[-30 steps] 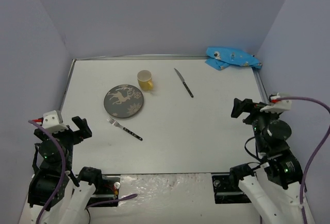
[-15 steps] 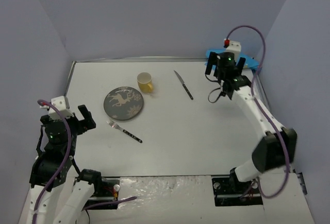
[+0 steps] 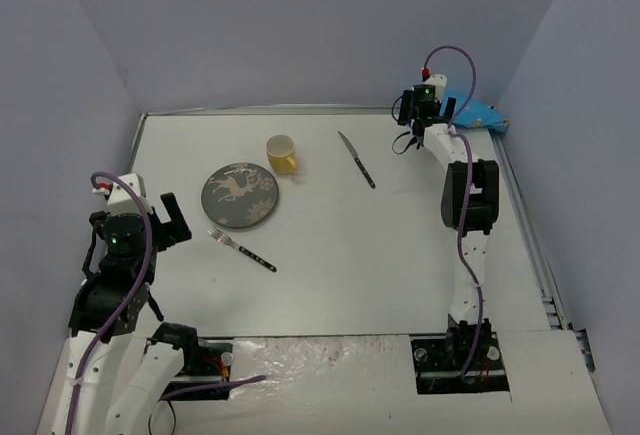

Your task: Set the dinner table for one person

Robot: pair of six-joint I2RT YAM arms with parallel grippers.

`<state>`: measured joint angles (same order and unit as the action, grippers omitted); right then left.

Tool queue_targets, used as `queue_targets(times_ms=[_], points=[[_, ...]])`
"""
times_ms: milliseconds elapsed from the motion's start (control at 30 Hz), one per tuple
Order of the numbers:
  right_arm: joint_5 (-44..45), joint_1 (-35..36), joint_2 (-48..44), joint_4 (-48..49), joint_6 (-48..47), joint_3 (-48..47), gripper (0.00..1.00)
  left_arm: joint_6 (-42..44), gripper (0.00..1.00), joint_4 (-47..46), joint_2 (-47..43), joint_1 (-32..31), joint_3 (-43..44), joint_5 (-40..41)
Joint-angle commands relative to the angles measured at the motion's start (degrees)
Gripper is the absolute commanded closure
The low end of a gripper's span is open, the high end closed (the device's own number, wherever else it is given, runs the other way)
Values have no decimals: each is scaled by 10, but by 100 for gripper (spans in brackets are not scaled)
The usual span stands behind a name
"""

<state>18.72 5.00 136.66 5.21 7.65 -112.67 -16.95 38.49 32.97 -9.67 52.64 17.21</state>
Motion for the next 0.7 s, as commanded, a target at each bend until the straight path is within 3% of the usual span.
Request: queue_targets(times_ms=[0,467,567,667], points=[[-29,-25,27,49,1,-69,5,3,3,-21,21,4,16,11],[-155,-73,132,101,29,-121,15,6,3,-23,46,7,15,2],[-161,-74,143,109,27,-127,26,8,3,-23,48,8,14,1],[-174,-73,146,113,26,-126,56,8,3,-23,49,8,15,0]])
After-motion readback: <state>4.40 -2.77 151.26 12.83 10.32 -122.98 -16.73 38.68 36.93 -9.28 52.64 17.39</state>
